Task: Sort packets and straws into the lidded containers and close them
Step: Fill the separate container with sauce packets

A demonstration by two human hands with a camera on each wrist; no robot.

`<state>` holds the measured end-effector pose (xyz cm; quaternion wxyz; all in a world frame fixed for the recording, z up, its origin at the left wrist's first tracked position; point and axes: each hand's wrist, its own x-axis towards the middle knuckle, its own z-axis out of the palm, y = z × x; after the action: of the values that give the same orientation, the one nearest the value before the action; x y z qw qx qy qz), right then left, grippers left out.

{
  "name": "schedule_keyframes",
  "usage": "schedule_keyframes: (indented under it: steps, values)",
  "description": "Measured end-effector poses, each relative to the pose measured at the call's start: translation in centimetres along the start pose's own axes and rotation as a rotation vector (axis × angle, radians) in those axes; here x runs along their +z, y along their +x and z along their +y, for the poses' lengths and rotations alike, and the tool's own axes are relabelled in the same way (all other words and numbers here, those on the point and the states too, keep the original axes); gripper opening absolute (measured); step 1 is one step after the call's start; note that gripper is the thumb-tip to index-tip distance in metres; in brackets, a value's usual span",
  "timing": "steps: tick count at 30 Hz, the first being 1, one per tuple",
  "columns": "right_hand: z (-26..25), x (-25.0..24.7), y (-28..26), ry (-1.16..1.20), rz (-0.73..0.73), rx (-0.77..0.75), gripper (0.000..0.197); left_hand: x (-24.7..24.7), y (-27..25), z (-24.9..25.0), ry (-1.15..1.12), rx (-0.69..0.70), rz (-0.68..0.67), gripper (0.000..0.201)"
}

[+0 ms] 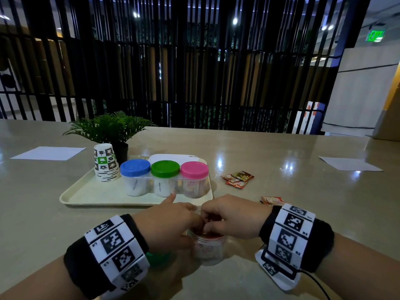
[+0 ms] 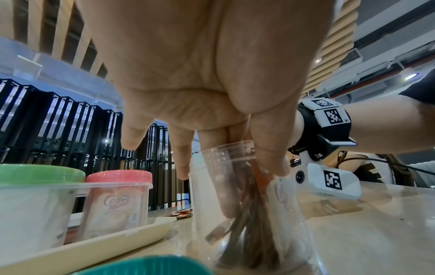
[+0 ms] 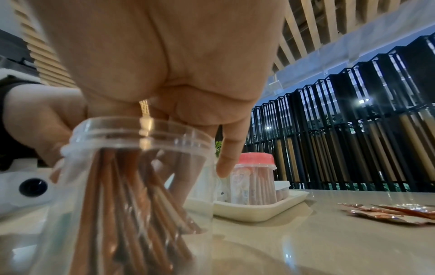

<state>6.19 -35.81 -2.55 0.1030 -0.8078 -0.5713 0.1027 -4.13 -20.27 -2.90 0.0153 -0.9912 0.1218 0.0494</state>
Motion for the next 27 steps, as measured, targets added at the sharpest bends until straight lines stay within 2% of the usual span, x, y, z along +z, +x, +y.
schedule_keyframes:
  steps: [2, 4, 6, 8, 12, 15, 19, 21, 24, 27]
  values:
    - [0.4, -1.2, -0.4, 0.163, 0.041, 0.012, 0.007, 0.0, -0.1, -0.1, -0.008, -0.002, 0.003, 0.031]
    - [1.5, -2.9, -0.7, 0.310, 0.164, 0.066, 0.009, 0.1, -0.1, -0.2, -0.018, -0.001, 0.005, 0.031]
    - [3.2, -4.8, -1.0, 0.359, 0.296, 0.173, 0.009, 0.1, 0.0, -0.3, -0.027, 0.000, -0.002, 0.031]
    - [5.8, -6.1, -1.3, 0.318, 0.332, 0.297, 0.009, 0.1, 0.0, -0.3, -0.029, -0.001, -0.005, 0.031]
    - [12.2, -6.0, -2.1, 0.037, 0.160, 0.605, 0.006, 0.1, -0.1, -0.3, -0.030, -0.007, -0.007, 0.031]
    - [15.0, -5.0, -2.7, -0.162, 0.015, 0.745, 0.028, 0.2, -0.1, -0.3, -0.036, -0.002, -0.013, 0.030]
    - [16.0, -3.9, -2.9, -0.201, -0.165, 0.795, 0.056, 0.1, 0.0, -0.3, -0.029, -0.003, -0.023, 0.031]
    - [16.2, -3.4, -2.8, -0.203, -0.203, 0.809, 0.063, 0.2, 0.0, -0.3, -0.028, -0.003, -0.020, 0.031]
    - [16.6, -3.1, -2.7, -0.164, -0.157, 0.814, 0.065, 0.2, 0.0, -0.3, -0.029, -0.006, -0.015, 0.030]
    - [16.7, -3.1, -2.6, -0.247, -0.128, 0.824, 0.056, 0.3, 0.1, -0.3, -0.026, -0.002, -0.009, 0.031]
